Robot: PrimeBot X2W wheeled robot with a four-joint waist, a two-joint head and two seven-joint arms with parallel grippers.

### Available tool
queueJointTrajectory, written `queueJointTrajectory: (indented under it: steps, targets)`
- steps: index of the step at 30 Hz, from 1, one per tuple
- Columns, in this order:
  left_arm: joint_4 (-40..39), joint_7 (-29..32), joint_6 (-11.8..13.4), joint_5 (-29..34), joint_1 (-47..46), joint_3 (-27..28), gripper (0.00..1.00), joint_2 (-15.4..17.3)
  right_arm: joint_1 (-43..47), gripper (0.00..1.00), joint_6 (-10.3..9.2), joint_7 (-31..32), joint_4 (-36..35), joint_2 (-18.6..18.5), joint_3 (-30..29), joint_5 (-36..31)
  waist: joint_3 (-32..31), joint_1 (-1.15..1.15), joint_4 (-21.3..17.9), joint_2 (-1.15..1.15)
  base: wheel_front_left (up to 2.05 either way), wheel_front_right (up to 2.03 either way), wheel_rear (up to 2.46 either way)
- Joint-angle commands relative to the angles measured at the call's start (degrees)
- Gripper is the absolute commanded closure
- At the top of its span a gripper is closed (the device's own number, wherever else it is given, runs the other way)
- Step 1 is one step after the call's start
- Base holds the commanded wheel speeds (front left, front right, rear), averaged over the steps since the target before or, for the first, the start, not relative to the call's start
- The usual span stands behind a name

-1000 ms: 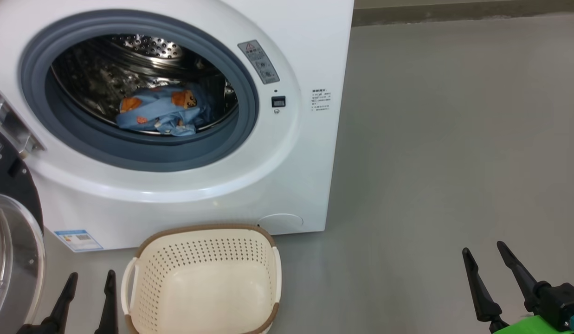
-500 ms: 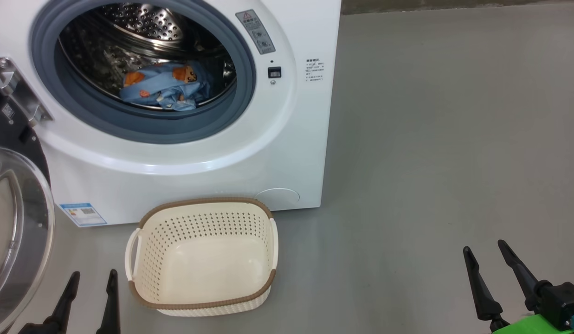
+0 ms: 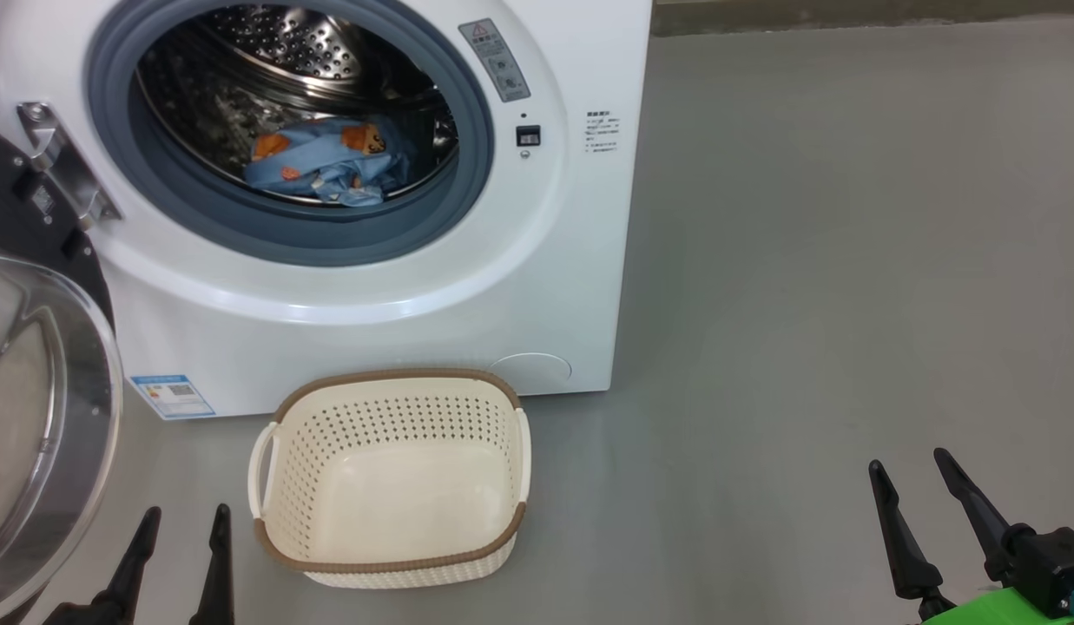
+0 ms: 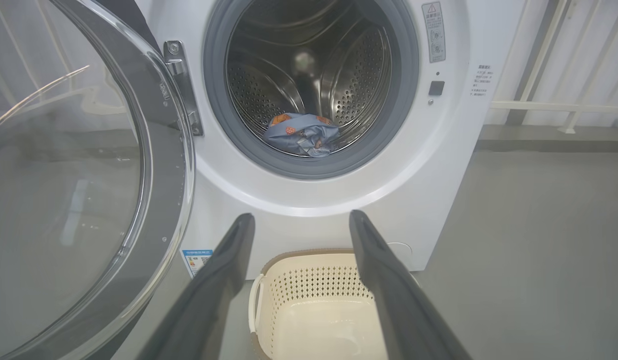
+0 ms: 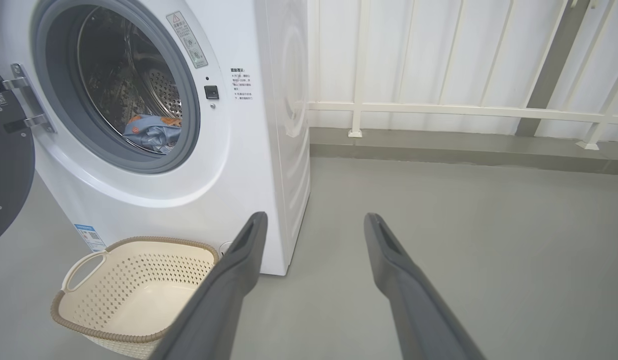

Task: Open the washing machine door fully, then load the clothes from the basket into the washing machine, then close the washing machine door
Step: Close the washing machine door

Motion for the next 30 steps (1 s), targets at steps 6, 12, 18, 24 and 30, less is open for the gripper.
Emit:
queueJointTrajectory:
  steps: [6, 12, 18, 24, 30]
  targets:
    - [-2.1, -0.4, -0.1, -0.3, -0.6, 1.8, 0.00, 0.9, -0.5, 0.00, 0.25, -0.5, -1.6, -1.5, 1.0, 0.4, -0.4, 0.00, 2.0, 0.00, 0.00, 0.00, 0.00]
    - [-2.9, -0.4, -0.1, -0.2, 0.3, 2.2, 0.00, 0.6, -0.5, 0.00, 0.25, -0.5, -1.6, -1.7, 1.5, 0.4, -0.9, 0.00, 4.4, 0.00, 0.00, 0.00, 0.00]
    - [-3.5, -0.4, -0.1, 0.0, 1.0, 2.9, 0.00, 0.4, -0.7, 0.00, 0.25, -0.5, -1.5, -1.9, 2.6, 0.5, -1.0, 0.00, 7.6, 0.00, 0.00, 0.00, 0.00]
    - [-4.4, -0.4, -0.1, 0.2, 1.6, 3.5, 0.00, -0.4, -1.1, 0.00, 0.25, -0.5, -1.5, -2.0, 3.7, 0.4, -0.8, 0.00, 11.0, 0.00, 0.00, 0.00, 0.00]
    - [-5.2, -0.4, -0.1, 0.2, 1.9, 4.2, 0.00, -1.2, -2.3, 0.00, 0.25, -0.5, -1.5, -2.4, 5.3, 0.3, -0.2, 0.00, 15.7, 0.00, 0.00, 0.00, 0.00]
